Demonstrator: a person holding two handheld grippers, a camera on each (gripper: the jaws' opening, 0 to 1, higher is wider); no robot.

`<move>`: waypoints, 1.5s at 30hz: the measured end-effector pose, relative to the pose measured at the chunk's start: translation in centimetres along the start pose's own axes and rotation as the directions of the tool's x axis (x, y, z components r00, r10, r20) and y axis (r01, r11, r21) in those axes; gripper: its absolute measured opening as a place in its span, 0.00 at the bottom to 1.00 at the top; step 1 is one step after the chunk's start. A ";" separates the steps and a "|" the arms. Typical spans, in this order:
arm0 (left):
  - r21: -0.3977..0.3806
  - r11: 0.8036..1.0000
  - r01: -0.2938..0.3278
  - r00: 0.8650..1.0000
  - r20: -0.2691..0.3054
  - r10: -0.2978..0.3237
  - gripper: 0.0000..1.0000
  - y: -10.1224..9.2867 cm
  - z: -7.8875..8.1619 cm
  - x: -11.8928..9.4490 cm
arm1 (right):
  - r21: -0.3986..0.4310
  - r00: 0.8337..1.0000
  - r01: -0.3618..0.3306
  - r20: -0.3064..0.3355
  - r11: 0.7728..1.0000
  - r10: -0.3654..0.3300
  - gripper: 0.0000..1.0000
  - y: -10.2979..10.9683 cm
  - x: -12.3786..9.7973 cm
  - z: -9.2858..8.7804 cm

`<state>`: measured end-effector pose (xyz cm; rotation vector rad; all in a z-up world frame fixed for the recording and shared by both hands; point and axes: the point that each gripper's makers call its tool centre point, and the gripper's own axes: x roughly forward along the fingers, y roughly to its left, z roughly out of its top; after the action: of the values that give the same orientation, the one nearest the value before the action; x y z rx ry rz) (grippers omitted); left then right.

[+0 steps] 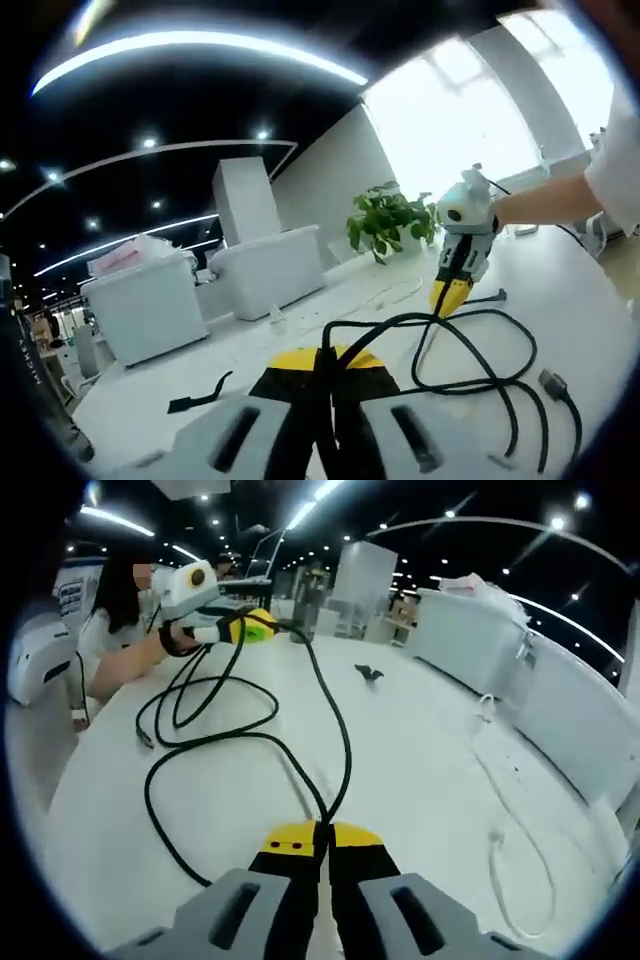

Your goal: Coil the Type-C to USB data cable on the desktop and secure it with Velcro straps.

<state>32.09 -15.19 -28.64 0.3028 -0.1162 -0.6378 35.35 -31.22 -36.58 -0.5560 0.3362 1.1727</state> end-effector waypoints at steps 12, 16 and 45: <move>-0.034 0.996 0.078 0.997 0.013 -0.078 0.05 -1.8 0.0 0.3 | -0.161 0.987 0.084 0.146 0.983 -0.061 0.03 -0.4 0.5 5.9; -0.029 0.997 0.076 0.997 -0.001 -0.076 0.05 -1.9 -0.3 0.4 | -0.197 0.985 0.065 0.172 0.978 -0.031 0.03 0.8 1.0 7.2; -0.033 0.998 0.057 0.998 -0.004 -0.057 0.05 -1.4 -0.6 0.8 | 0.276 0.946 -0.318 0.035 0.907 0.321 0.16 7.5 9.0 5.3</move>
<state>32.03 -16.54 -29.67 0.2765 -0.0930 -0.6950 31.36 -19.21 -38.74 -0.2642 0.6103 1.4095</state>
